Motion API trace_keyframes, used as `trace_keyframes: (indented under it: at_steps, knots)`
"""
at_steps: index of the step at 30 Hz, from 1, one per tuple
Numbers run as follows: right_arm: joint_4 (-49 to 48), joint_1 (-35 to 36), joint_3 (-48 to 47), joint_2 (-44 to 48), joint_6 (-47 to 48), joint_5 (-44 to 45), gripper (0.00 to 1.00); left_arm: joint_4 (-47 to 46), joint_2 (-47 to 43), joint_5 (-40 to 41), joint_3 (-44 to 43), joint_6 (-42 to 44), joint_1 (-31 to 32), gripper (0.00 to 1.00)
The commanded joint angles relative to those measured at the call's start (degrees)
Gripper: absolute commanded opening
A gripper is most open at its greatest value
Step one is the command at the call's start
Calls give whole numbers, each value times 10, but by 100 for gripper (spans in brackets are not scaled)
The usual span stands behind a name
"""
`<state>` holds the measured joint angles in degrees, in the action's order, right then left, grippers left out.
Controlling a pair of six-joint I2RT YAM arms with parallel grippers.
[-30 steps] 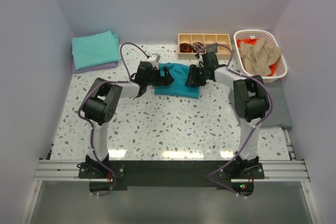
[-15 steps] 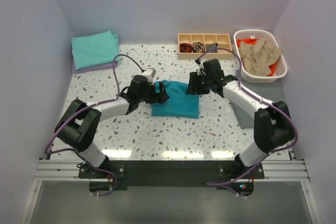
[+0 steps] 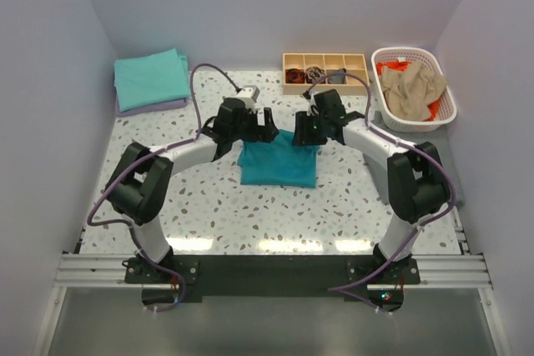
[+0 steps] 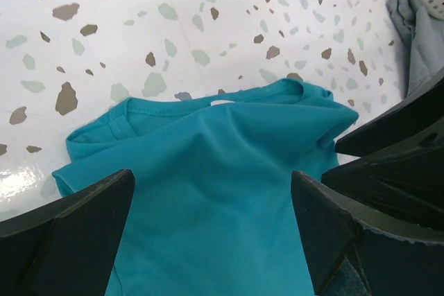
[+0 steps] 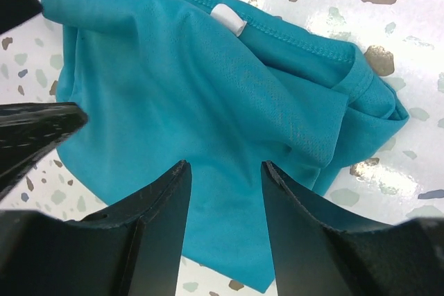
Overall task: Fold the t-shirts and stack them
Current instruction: Fold the tshirt
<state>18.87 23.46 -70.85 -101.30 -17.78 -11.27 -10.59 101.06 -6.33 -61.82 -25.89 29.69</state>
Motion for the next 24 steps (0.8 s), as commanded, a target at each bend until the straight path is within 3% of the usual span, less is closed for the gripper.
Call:
trace_keyframes:
  at_steps: [1, 16, 24]
  knots:
    - [-16, -1, -25, -5, 6, 10, 49, -22, 25, -19, -21, 12, -2, 100]
    - [-22, -28, -98, -113, 27, 82, 49, -62, 121, -41, -75, 32, -34, 100]
    - [-26, -55, -125, -152, 32, 71, 49, -69, 147, -53, -80, 38, -62, 100]
